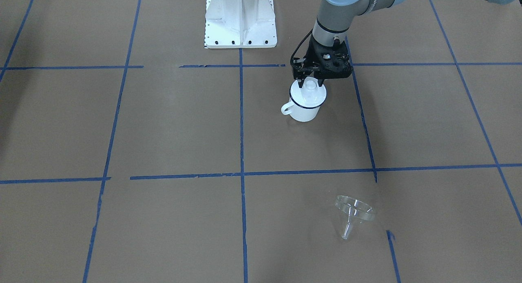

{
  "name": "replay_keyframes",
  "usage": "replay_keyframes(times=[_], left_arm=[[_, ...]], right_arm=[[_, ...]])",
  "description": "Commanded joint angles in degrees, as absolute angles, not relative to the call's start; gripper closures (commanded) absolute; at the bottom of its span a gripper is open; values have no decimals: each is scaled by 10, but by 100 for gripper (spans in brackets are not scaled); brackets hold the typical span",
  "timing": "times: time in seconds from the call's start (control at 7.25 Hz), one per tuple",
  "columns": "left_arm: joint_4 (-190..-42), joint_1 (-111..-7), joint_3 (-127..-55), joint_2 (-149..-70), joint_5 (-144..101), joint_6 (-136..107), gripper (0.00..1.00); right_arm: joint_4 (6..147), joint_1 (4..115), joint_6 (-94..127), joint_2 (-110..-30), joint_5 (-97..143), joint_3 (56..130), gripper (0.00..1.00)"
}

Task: Remove funnel from cup

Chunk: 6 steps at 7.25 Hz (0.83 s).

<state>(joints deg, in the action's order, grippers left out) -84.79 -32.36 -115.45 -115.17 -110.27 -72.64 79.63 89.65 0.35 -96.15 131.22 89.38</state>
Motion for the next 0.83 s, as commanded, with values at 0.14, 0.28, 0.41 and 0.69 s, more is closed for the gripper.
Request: replay_keyframes(times=[0.14, 0.28, 0.41, 0.69], left_arm=[[-849, -366, -1173, -1130, -1103, -682, 0], [-849, -417, -1180, -1105, -1124, -597, 0], [-871, -484, -1180, -1073, -1172, -491, 0], [-890, -625, -1174, -1004, -1289, -348, 0]], right_arm=[[796, 896, 4, -962, 1312, 894, 0], [796, 896, 4, -962, 1312, 894, 0], [796, 896, 4, -962, 1312, 894, 0], [796, 896, 4, -962, 1312, 894, 0]])
